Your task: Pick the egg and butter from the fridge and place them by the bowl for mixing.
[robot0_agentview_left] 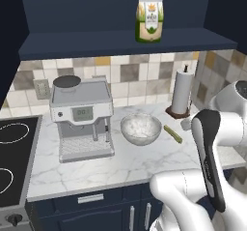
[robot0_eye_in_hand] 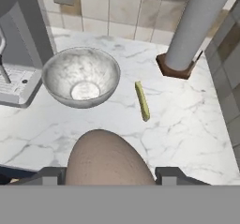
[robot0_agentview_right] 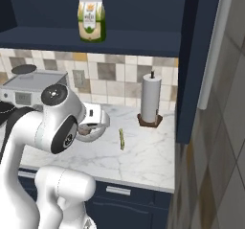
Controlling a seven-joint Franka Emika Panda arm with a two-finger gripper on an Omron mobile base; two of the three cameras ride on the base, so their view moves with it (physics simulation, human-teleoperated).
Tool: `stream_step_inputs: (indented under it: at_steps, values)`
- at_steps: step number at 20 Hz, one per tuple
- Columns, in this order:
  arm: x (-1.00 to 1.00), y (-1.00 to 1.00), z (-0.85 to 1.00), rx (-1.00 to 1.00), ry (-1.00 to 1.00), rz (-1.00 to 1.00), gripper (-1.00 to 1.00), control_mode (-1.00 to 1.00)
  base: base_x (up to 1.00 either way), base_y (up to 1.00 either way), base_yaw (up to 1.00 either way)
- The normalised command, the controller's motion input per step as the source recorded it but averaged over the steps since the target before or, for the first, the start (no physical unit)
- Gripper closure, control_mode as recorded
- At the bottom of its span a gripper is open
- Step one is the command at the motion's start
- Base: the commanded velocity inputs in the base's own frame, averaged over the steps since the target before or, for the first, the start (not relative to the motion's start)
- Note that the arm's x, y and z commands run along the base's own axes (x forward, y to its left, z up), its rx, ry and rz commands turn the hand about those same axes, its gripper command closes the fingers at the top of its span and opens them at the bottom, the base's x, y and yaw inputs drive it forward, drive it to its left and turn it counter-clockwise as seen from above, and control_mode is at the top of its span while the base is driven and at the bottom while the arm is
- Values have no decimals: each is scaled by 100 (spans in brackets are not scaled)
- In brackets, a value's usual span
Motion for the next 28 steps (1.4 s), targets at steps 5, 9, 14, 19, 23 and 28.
stream_step_inputs:
  at_steps: [5, 9, 14, 19, 23, 28]
  values:
    - [47, -21, -11, 1, 20, -14, 100, -100, 0, 0, 0]
    - [15, -12, -38, 12, 16, 2, 100, -100, 0, 0, 0]
    - [21, -2, -62, 19, 15, 0, 100, -100, 0, 0, 0]
    - [26, 0, -63, 3, 3, 0, 100, -100, 0, 0, 0]
    - [34, -1, -54, 0, 0, -7, 100, -100, 0, 0, 0]
    - [51, 0, -50, 0, 1, -12, 100, -100, 0, 0, 0]
